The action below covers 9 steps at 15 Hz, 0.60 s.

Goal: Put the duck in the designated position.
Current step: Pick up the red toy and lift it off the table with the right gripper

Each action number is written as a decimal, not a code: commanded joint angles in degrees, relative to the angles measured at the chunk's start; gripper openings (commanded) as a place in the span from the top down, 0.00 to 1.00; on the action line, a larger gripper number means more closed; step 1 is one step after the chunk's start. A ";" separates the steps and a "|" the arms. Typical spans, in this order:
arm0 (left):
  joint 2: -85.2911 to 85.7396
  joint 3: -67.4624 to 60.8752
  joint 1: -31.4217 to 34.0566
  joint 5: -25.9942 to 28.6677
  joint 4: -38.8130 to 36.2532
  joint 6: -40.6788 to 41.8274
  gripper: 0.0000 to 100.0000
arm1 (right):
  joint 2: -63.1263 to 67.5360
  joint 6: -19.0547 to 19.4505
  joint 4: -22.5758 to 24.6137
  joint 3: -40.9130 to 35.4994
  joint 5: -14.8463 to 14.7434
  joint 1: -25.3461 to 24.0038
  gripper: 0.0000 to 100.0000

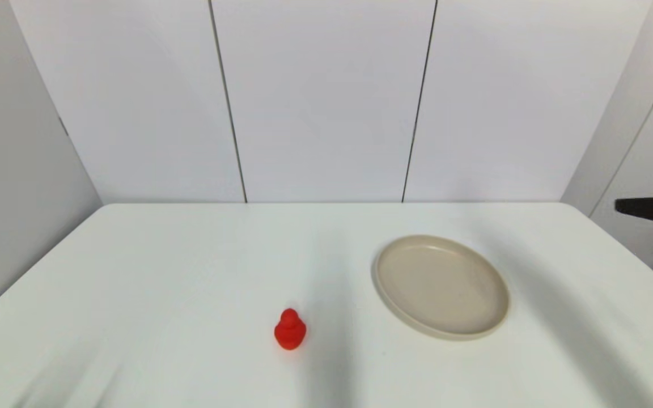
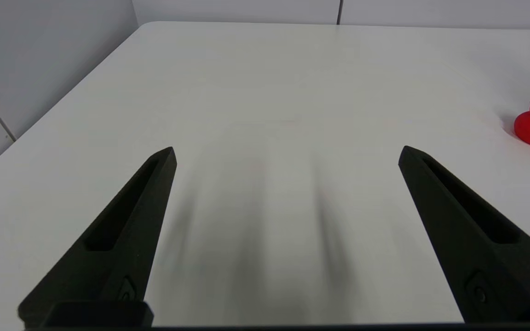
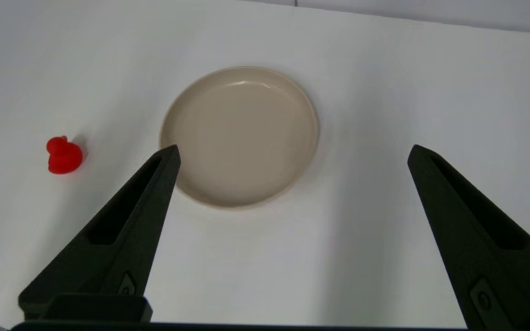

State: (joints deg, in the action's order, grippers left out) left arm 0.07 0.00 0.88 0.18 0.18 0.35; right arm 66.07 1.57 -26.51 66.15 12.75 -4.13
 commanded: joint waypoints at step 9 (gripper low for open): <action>-0.07 0.00 0.00 -0.01 -0.01 0.00 0.00 | 27.35 -0.08 1.03 11.90 -6.16 -23.82 0.00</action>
State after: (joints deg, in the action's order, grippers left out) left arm 0.07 0.00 0.84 0.18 0.18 0.33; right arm 89.16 1.57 -25.44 77.59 8.46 -23.48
